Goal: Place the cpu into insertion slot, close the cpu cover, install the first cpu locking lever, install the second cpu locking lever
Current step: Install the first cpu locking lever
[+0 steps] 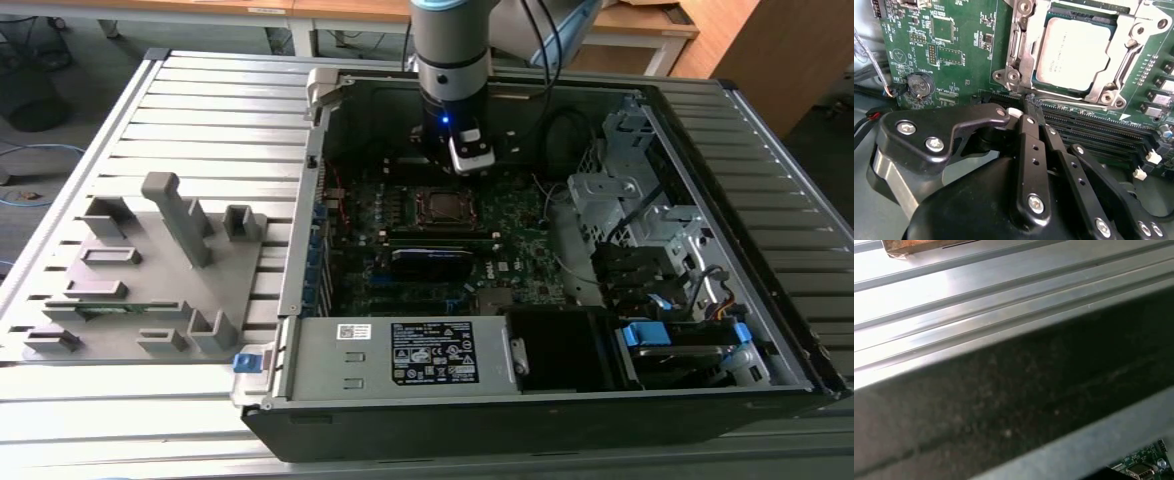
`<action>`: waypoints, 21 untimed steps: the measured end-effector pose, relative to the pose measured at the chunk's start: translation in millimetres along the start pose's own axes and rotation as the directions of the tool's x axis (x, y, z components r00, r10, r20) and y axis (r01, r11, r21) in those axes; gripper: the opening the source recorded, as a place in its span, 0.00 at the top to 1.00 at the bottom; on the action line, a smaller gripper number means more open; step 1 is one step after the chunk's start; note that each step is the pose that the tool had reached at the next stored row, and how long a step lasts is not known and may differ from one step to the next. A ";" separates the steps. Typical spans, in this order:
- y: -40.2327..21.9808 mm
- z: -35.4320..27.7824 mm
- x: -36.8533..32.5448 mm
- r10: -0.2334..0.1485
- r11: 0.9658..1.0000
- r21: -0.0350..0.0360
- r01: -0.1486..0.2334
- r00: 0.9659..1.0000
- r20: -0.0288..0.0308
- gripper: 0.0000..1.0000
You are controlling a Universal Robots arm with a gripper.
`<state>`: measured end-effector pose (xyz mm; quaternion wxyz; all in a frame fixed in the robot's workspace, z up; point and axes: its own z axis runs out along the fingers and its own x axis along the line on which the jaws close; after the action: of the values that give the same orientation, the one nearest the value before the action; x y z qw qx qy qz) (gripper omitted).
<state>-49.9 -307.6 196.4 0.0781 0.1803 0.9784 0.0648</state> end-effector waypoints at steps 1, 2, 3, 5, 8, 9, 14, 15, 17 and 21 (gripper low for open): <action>-0.3 0.3 0.0 0.000 1.000 -0.001 0.000 1.000 0.001 0.89; -0.6 0.7 0.2 0.000 1.000 -0.001 0.000 1.000 0.003 0.89; -0.9 1.1 0.3 -0.001 1.000 -0.002 0.001 1.000 0.004 0.89; -1.2 2.4 0.9 -0.001 1.000 -0.004 0.001 1.000 0.008 0.89; -1.4 2.2 1.0 -0.001 1.000 -0.004 0.001 1.000 0.009 0.89; -1.4 2.2 1.0 -0.001 1.000 -0.005 0.001 1.000 0.009 0.89; -0.7 -2.3 0.5 0.001 1.000 -0.011 -0.001 1.000 0.006 0.89; -0.4 -4.1 0.2 0.001 1.000 -0.011 -0.001 1.000 0.006 0.89; 0.3 -8.2 -0.3 0.001 1.000 -0.011 -0.001 1.000 0.006 0.89; 1.6 -16.9 -1.5 0.001 1.000 -0.011 -0.001 1.000 0.006 0.89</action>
<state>-50.9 -308.3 213.4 0.0820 0.1804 0.9777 0.0699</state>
